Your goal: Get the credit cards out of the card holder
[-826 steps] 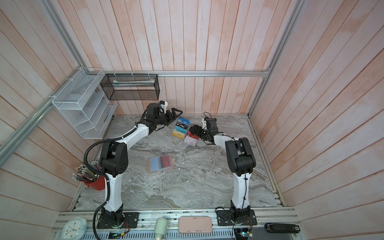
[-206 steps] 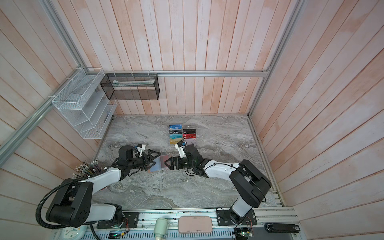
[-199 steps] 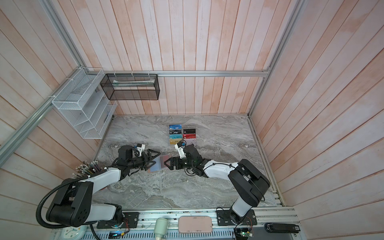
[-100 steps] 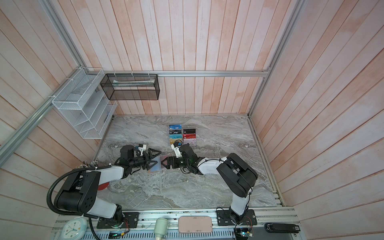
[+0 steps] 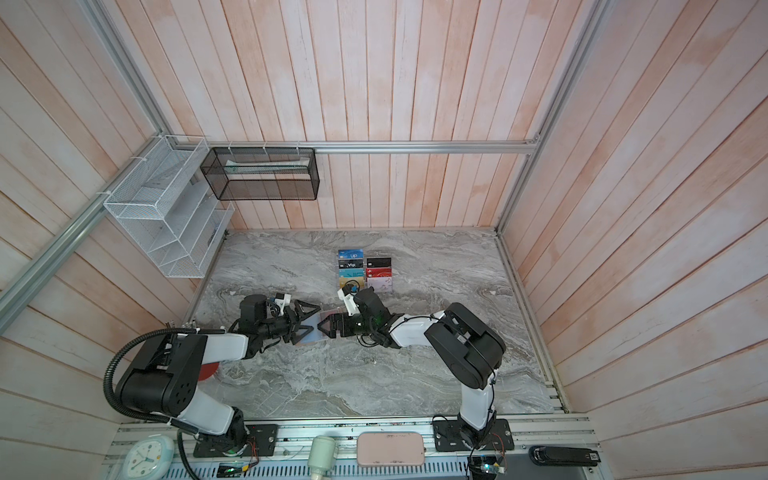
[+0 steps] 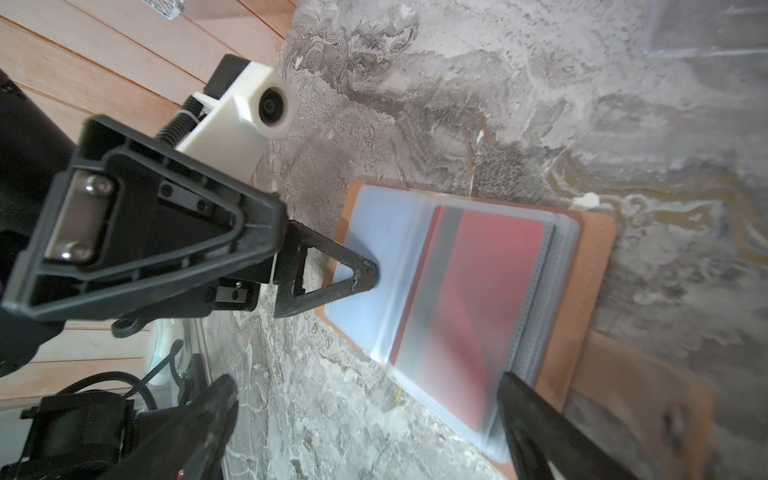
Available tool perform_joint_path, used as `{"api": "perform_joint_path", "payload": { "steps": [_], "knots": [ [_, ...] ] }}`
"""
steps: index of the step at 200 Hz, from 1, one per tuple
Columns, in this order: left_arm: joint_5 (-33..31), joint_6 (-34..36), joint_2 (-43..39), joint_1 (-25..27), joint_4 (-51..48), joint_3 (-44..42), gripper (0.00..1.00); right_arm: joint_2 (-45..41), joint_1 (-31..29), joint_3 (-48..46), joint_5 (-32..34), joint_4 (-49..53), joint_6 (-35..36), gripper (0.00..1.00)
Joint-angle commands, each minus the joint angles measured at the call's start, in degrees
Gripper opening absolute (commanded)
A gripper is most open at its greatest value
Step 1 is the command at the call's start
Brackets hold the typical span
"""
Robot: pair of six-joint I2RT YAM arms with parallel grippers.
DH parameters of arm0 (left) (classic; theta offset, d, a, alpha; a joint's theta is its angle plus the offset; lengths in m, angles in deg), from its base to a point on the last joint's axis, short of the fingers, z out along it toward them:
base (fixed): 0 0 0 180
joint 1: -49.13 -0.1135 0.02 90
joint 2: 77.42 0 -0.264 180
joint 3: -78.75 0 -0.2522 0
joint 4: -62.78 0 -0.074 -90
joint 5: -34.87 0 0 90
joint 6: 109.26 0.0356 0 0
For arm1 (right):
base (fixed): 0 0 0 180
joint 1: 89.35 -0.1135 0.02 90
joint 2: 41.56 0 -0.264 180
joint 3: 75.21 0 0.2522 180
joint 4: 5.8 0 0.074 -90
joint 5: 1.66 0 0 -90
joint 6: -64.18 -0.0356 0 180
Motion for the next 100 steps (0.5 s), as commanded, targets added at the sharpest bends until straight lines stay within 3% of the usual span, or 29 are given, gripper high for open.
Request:
{"api": "perform_joint_path", "payload": {
  "steps": [1,100],
  "knots": [
    [1.5,-0.8,1.6,-0.5,2.9,-1.0,1.00,1.9,-0.8,-0.3,-1.0,-1.8,-0.7,0.98],
    [2.0,-0.9,4.9,-1.7,5.4,-2.3,1.00,-0.9,-1.5,-4.3,1.8,-1.5,-1.1,0.98]
  ]
}}
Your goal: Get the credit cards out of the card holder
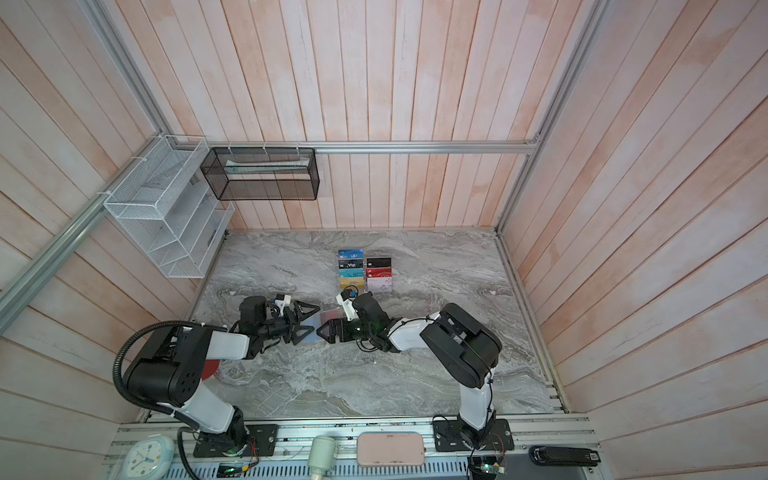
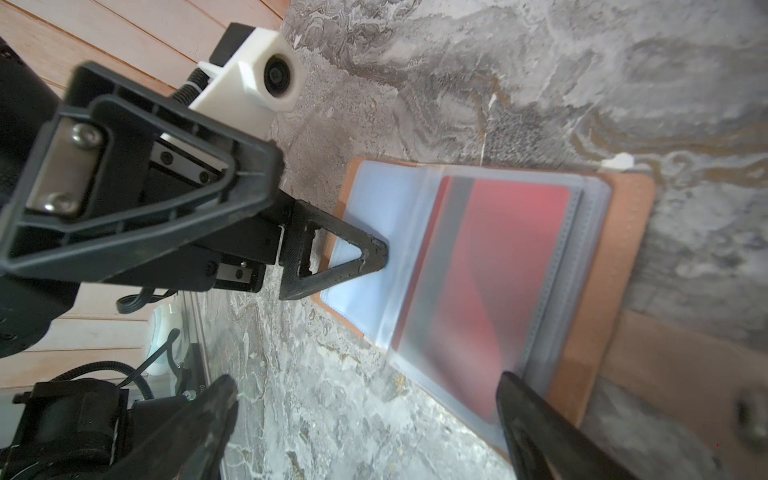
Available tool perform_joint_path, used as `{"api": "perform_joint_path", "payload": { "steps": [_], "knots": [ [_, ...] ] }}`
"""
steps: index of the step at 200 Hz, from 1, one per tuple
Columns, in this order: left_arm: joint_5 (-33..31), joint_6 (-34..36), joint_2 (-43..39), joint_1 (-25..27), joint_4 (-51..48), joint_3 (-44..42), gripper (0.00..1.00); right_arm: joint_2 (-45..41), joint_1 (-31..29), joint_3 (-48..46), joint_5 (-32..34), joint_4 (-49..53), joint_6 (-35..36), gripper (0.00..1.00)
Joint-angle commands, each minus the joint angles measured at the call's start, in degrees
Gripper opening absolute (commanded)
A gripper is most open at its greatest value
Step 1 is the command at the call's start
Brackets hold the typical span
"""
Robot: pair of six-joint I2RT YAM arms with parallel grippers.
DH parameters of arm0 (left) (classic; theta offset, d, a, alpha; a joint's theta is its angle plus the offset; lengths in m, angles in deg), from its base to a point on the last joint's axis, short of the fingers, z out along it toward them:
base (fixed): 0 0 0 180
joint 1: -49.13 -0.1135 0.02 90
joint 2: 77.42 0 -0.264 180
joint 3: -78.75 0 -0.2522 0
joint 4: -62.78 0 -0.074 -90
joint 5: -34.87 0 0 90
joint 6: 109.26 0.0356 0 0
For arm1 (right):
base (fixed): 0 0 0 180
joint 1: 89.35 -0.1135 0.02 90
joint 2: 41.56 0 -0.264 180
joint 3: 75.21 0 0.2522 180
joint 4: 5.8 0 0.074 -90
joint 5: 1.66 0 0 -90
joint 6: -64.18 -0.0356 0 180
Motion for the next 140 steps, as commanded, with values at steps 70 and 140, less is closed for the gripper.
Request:
{"api": "perform_joint_path", "payload": {
  "steps": [70,140],
  "knots": [
    [-0.1,0.4,3.0,-1.5,1.3,-2.1,1.00,-1.5,-0.8,-2.5,1.5,0.3,-1.0,0.98],
    [0.6,0.3,5.0,-2.1,3.3,-2.9,1.00,-4.7,-1.5,-1.9,5.2,3.1,-0.2,0.98]
  ]
}}
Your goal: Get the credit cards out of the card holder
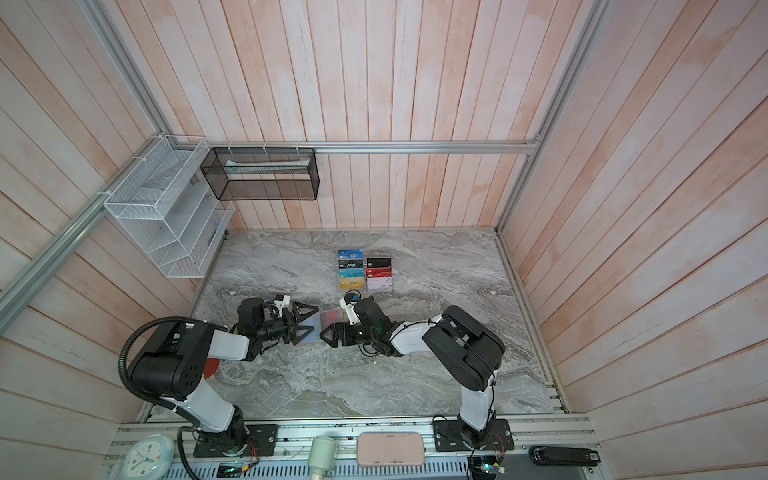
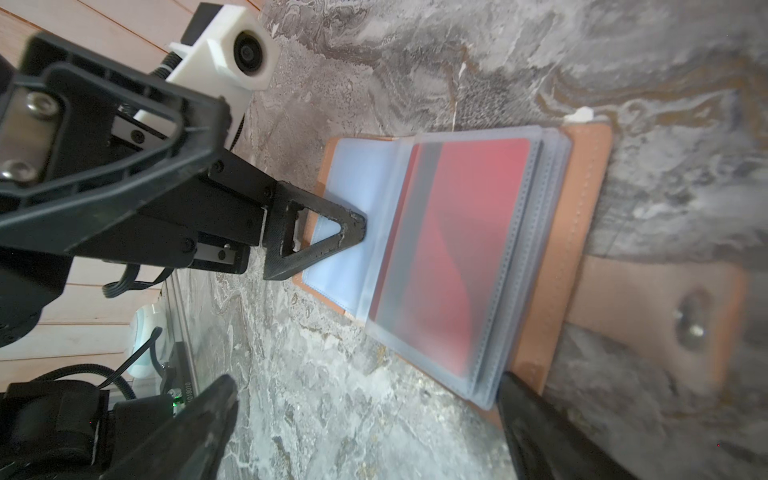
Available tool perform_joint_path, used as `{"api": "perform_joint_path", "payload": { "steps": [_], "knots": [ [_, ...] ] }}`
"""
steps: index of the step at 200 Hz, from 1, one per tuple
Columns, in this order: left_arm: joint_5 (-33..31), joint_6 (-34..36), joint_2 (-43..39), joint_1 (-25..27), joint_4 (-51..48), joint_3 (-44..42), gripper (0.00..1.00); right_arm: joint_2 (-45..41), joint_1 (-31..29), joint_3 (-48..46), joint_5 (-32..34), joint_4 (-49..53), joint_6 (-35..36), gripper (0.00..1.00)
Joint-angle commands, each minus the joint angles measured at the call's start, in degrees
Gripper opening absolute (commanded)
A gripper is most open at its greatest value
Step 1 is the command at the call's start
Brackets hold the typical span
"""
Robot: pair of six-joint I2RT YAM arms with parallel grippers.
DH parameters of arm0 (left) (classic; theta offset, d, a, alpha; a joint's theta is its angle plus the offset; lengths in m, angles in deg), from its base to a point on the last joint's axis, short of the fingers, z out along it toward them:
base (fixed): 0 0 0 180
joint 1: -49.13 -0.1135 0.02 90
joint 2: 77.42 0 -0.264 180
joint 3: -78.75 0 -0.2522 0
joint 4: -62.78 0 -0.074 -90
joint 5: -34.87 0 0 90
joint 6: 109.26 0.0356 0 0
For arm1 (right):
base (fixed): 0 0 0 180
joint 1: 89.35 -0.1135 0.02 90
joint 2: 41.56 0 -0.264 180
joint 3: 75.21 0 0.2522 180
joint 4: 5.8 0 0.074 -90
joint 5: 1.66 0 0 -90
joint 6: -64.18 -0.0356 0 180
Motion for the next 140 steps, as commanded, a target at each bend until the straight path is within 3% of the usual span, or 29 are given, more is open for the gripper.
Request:
{"api": "perform_joint_path", "payload": {
  "steps": [1,29,140],
  "knots": [
    [-1.9,0.3,2.6,-0.7,-2.2,-1.7,1.00,-3.2,-0.6,0.3,2.6,2.1,0.5,0.98],
    [-1.8,0.3,2.8,-0.7,-2.0,-1.4,1.00,-5.2,-0.6,-0.1,4.2,2.8,0.8,0.98],
    [-2.1,0.5,4.3,-0.8,-2.4,-0.2,1.00,-0.2,-1.3,1.1,3.1,-0.7,-2.8,0.98]
  ]
}}
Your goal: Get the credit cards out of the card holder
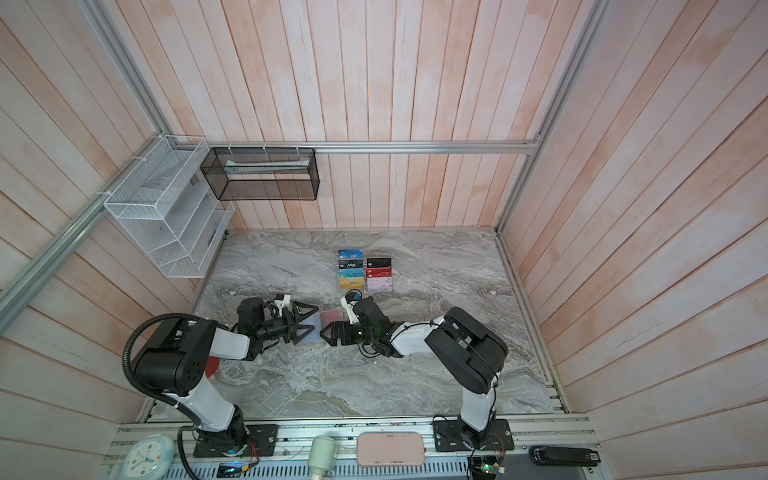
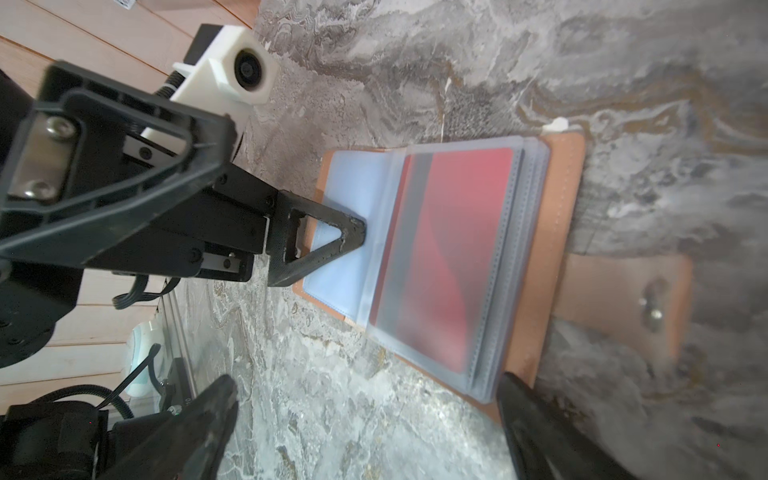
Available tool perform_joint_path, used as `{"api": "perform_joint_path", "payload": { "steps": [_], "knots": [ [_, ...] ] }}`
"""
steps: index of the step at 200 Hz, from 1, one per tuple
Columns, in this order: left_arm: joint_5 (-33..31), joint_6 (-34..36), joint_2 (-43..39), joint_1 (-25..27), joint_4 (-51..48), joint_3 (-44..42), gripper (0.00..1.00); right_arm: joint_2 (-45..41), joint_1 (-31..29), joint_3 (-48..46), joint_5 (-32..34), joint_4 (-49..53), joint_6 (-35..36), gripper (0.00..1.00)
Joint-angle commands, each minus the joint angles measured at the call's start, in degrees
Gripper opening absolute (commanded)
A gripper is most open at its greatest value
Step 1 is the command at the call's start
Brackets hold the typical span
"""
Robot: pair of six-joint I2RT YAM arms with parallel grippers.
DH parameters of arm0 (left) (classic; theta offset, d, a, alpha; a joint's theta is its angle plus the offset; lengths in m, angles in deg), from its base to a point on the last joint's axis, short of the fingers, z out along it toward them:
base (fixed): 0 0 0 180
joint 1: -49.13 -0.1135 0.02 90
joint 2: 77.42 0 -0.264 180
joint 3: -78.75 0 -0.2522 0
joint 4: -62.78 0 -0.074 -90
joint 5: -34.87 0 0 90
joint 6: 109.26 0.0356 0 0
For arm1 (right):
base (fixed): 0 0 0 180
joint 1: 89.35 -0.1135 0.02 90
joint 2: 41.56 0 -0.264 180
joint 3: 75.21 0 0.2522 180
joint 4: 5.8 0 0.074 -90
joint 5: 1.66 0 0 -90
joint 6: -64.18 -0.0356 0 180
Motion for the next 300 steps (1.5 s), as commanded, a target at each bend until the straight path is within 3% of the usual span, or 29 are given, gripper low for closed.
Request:
{"api": "perform_joint_path", "payload": {
  "steps": [1,153,202,300],
  "knots": [
    [-3.1,0.7,2.6,-0.5,-4.6,-0.5,1.00,0.6,-0.6,1.1,0.6,-1.2,-0.7,0.98],
    [-3.2,1.3,3.3,-0.5,-5.1,-0.1,1.00,-0.3,-1.4,2.3,2.5,0.8,-0.3,0.98],
    [-3.2,1.7,3.0,-0.5,-5.7,0.0,1.00,-2.2,-1.7,1.5,5.9,2.3,0.2,0.98],
    [-3.3,1.7,2.9,-0.5,-6.0,0.2,1.00,0.6,-2.4,3.6,4.6,1.1,-0.4,0.98]
  ]
}}
